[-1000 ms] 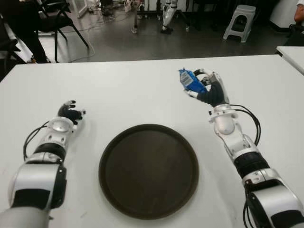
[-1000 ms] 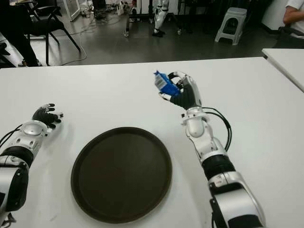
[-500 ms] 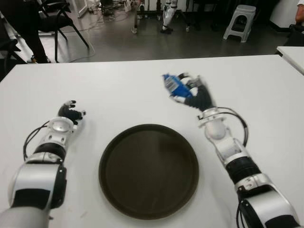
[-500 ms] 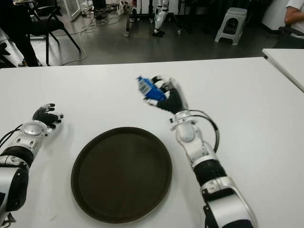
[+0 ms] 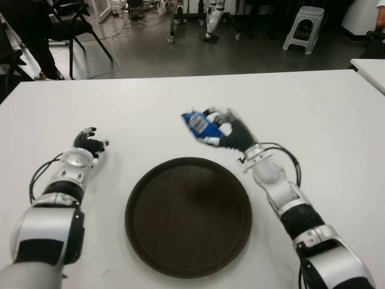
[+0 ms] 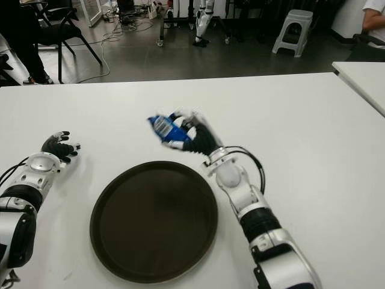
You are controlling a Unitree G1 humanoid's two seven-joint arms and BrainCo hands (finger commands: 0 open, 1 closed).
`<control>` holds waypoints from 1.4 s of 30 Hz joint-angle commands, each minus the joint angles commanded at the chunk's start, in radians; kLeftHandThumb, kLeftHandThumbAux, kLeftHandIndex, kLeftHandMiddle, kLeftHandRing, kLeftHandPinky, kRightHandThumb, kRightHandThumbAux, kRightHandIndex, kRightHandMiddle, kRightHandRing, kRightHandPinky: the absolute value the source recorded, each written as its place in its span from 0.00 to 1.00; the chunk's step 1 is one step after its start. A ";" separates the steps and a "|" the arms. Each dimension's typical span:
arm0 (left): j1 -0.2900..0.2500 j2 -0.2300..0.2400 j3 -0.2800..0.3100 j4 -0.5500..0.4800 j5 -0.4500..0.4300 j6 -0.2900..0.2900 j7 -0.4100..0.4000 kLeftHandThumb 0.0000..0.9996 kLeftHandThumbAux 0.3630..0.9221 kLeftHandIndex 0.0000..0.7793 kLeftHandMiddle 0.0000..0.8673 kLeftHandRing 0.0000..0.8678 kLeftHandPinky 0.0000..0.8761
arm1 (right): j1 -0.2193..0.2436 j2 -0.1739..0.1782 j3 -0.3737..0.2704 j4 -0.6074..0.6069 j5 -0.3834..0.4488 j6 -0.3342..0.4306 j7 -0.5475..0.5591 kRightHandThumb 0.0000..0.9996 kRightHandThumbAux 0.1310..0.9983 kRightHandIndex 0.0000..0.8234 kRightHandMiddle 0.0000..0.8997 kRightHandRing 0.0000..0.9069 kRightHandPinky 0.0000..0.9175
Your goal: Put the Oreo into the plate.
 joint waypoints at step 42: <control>0.000 -0.002 0.001 0.003 -0.001 0.004 0.001 0.19 0.73 0.15 0.16 0.19 0.22 | 0.070 0.012 0.188 -0.233 -0.044 0.206 0.299 0.69 0.69 0.53 0.87 0.88 0.86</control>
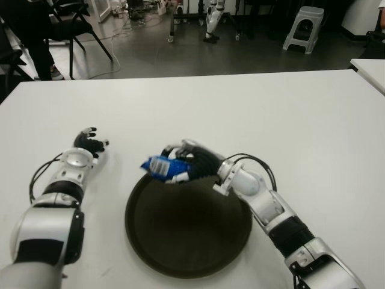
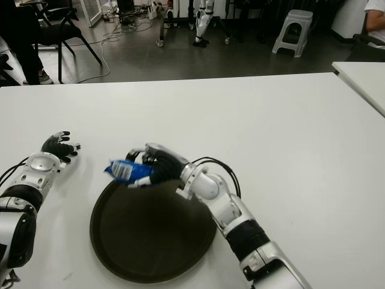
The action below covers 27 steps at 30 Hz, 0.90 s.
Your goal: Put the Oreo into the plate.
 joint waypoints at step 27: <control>0.000 -0.002 0.015 -0.002 -0.013 -0.008 -0.023 0.22 0.79 0.10 0.14 0.18 0.22 | 0.024 -0.036 0.027 -0.013 -0.035 -0.017 0.024 0.69 0.69 0.53 0.87 0.87 0.85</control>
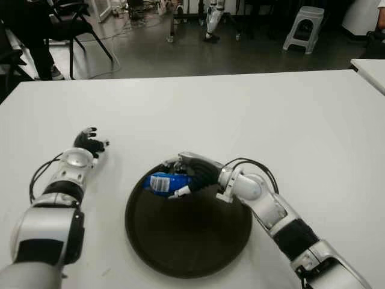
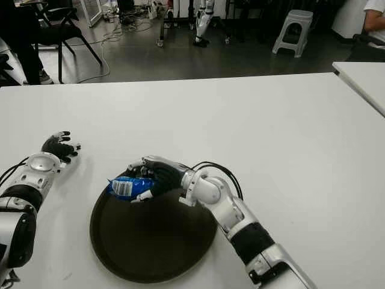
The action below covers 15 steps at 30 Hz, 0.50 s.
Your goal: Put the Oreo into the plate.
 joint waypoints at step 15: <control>-0.002 0.001 -0.009 0.002 0.008 0.014 0.009 0.20 0.75 0.10 0.13 0.17 0.18 | -0.005 -0.013 -0.012 0.002 -0.089 0.013 -0.093 0.69 0.69 0.53 0.88 0.87 0.84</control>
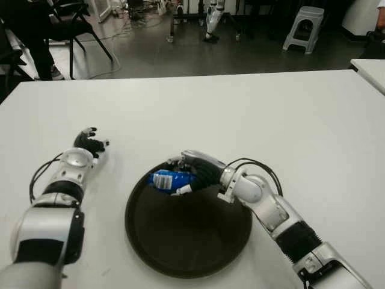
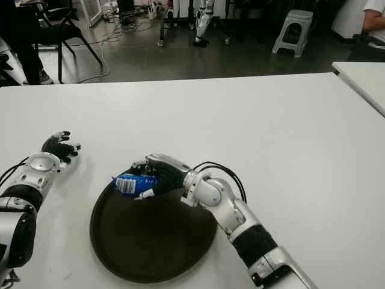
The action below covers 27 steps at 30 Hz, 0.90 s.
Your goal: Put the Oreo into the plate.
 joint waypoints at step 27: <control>-0.002 0.000 -0.007 -0.002 0.009 -0.004 0.000 0.19 0.78 0.10 0.13 0.17 0.18 | -0.015 -0.006 -0.010 0.056 -0.005 -0.050 -0.061 0.69 0.69 0.53 0.88 0.87 0.84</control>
